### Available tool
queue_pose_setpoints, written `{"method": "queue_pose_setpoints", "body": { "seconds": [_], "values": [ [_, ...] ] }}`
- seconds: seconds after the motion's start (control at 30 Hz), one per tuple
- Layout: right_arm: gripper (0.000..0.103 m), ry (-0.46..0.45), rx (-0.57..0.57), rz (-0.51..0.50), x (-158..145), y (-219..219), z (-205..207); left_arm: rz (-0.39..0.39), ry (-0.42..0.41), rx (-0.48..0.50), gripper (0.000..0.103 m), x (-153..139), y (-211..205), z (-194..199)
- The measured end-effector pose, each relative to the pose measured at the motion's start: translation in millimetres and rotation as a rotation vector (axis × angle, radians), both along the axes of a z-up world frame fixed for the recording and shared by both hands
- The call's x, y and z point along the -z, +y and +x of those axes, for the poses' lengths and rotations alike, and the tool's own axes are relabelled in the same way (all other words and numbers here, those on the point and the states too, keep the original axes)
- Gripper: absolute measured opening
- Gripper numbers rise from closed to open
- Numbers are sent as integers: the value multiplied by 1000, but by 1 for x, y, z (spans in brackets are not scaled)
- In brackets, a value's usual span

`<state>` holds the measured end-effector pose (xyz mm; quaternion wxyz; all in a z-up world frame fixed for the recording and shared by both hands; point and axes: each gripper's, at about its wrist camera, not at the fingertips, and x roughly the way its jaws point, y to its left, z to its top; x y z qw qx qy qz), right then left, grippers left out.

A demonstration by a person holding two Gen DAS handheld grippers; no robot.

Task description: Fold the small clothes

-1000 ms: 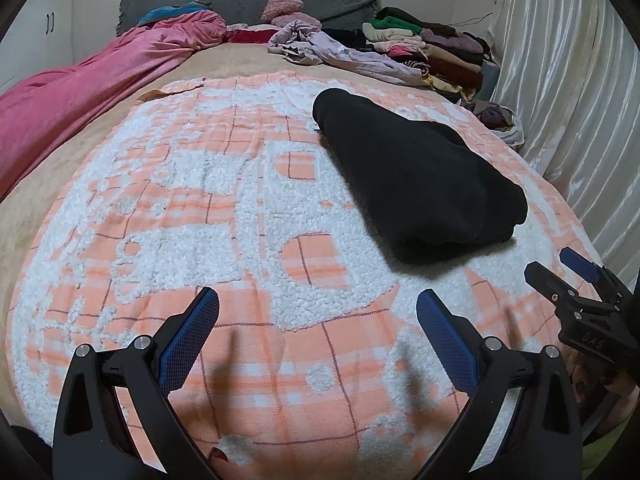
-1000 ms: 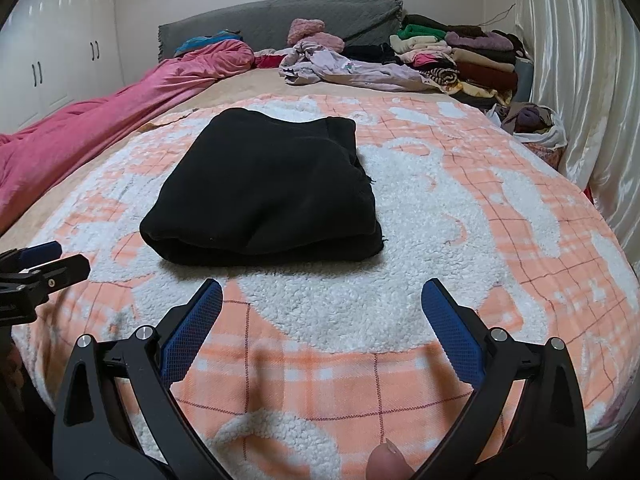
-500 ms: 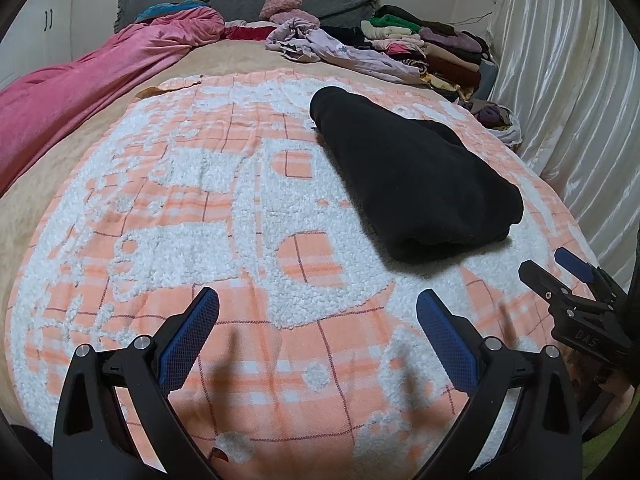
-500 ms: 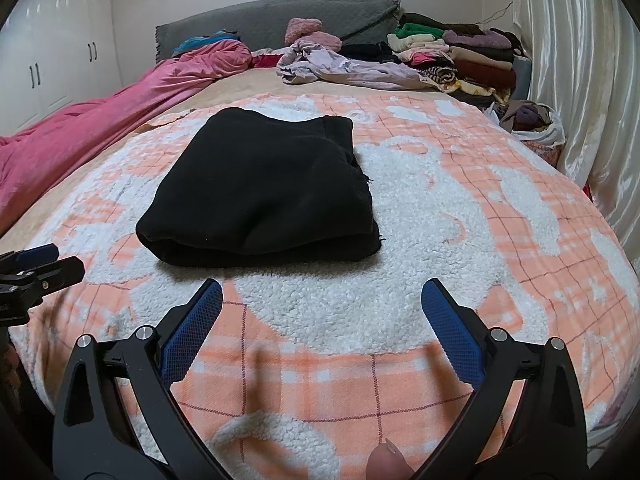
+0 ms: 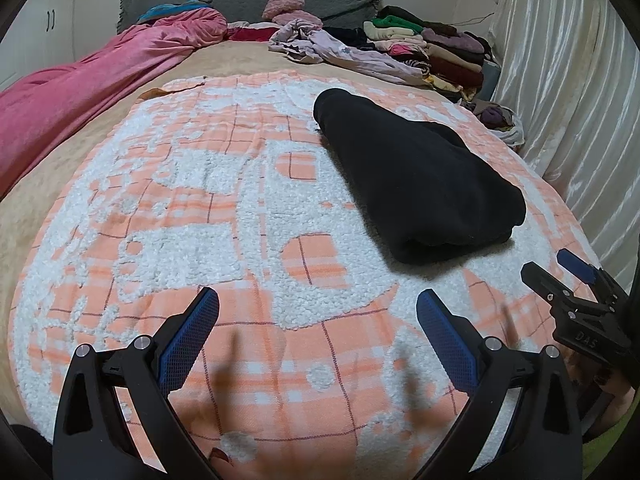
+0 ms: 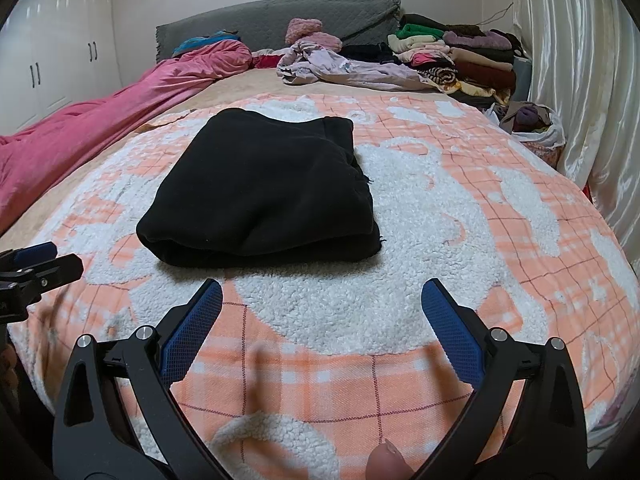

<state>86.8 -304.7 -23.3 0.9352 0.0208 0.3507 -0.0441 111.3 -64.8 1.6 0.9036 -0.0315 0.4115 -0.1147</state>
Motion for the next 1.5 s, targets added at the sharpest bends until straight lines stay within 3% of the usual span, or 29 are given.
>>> {"method": "queue_pose_setpoints", "body": {
  "seconds": [1.5],
  "values": [
    [94, 1, 6, 0, -1, -1, 0, 18, -19, -9, 99, -4, 1, -2]
  ]
}}
